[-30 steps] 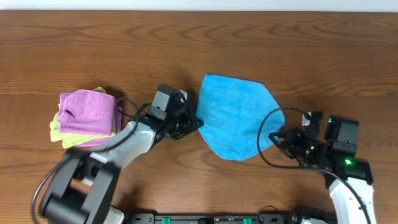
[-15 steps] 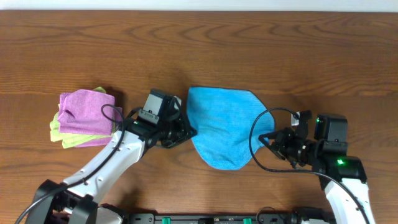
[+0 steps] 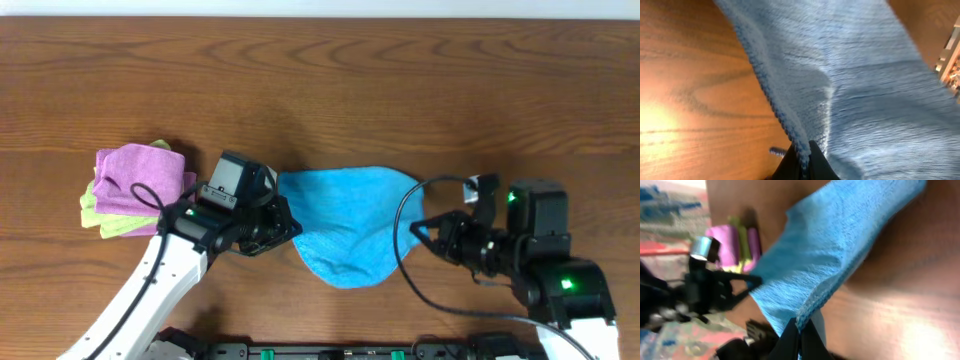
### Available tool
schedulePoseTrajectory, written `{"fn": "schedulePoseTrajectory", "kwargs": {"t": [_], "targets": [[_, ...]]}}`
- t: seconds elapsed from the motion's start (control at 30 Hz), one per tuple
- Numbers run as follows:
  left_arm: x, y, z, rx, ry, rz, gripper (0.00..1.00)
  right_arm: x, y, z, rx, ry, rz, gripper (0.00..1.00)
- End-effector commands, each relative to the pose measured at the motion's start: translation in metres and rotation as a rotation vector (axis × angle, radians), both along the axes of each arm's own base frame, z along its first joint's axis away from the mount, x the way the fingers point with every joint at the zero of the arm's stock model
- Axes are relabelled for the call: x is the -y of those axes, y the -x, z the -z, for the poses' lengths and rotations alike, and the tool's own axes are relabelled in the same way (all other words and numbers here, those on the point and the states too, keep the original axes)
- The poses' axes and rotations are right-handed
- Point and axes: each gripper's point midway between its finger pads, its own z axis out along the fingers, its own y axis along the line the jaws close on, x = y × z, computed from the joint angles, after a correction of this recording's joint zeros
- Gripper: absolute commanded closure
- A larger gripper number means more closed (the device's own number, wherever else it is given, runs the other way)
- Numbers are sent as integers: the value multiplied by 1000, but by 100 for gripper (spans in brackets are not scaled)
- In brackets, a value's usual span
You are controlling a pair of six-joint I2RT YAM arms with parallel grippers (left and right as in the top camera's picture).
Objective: Fold the cloth
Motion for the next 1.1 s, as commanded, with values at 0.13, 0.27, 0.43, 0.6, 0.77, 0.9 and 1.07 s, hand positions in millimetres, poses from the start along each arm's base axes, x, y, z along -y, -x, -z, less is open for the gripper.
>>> {"fn": "schedulePoseTrajectory", "kwargs": {"t": [0.13,0.27,0.43,0.6,0.77,0.9,1.07], "targets": [[-1,-3,-40,63,5,21,94,1,23,-18,-13,63,30,99],[-2,1,-49,51,1,27,94,7,38,-33,-17,95,46,99],[-6,12,-57,6,-10,30,94,12,56,-51,-49,102,61,99],[-7,22,-68,-22,4,25,94,15,69,-58,-118,85,103,99],[-9,30,-85,-68,21,-23,94,19,81,-69,-153,78,126,99],[-10,34,-94,-68,27,-31,94,20,85,-79,-158,59,153,99],[-12,37,-95,-90,21,-43,94,23,92,-79,-188,72,172,99]]}}
